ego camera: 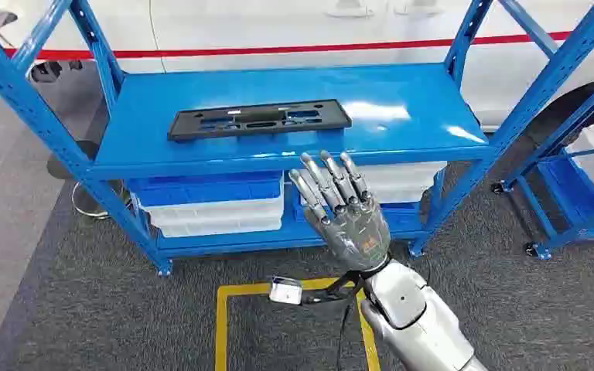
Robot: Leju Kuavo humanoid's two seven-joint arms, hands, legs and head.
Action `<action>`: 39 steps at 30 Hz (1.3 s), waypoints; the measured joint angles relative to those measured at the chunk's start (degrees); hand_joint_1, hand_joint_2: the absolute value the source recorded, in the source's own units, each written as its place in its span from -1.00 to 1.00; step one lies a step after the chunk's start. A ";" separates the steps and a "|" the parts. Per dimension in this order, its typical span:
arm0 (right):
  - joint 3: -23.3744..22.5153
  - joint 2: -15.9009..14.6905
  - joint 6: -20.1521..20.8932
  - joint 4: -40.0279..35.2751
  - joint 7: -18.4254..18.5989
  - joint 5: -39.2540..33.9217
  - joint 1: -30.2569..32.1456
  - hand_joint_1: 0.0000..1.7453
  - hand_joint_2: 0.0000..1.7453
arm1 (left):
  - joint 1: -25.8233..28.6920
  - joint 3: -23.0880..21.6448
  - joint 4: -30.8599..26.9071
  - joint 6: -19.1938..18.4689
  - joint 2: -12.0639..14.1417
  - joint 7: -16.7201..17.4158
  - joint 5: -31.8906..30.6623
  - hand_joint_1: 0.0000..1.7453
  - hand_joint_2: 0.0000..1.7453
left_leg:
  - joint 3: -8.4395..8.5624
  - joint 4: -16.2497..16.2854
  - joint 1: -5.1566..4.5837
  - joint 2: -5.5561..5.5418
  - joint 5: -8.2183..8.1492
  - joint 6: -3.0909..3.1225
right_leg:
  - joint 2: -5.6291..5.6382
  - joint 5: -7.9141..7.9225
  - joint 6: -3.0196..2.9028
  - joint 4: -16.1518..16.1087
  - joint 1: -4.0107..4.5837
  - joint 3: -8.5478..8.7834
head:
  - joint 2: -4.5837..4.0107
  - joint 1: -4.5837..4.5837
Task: Take the parts from the cabinet and place them on the table.
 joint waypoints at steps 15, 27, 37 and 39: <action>1.09 4.75 -0.04 7.00 1.38 -0.61 9.93 -1.00 1.00 | -1.46 17.58 0.00 -3.96 -1.53 -4.60 13.79 -1.00 -1.00 | -2.07 7.42 -0.53 0.22 -4.68 -2.49 | -0.32 3.33 -3.75 -10.45 0.75 7.47 | 0.00 -0.53; 1.27 5.91 -0.13 8.73 0.66 -0.61 11.64 -1.00 1.00 | -1.05 21.50 0.15 -3.89 -1.84 -3.90 14.35 -1.00 -1.00 | -2.86 1.54 -0.51 0.25 0.85 -0.63 | 0.21 -1.81 -0.50 -8.69 0.23 15.29 | 0.00 -0.46; 1.31 6.12 -0.22 9.76 0.53 -0.68 12.41 -1.00 1.00 | -0.93 21.65 0.17 -3.87 -2.16 -3.57 13.74 -1.00 -1.00 | 10.71 -2.58 -0.01 -0.49 -6.68 0.02 | -0.06 0.43 -0.46 -2.66 0.38 -4.47 | 0.00 0.00; 1.31 6.12 -0.20 9.95 0.53 -0.77 12.54 -1.00 1.00 | -0.93 21.65 0.22 -3.87 -2.25 -3.57 13.72 -1.00 -1.00 | 12.54 -2.60 -0.29 -0.90 -8.69 -0.40 | -0.64 8.12 -1.07 -6.39 0.85 -3.96 | 0.00 0.17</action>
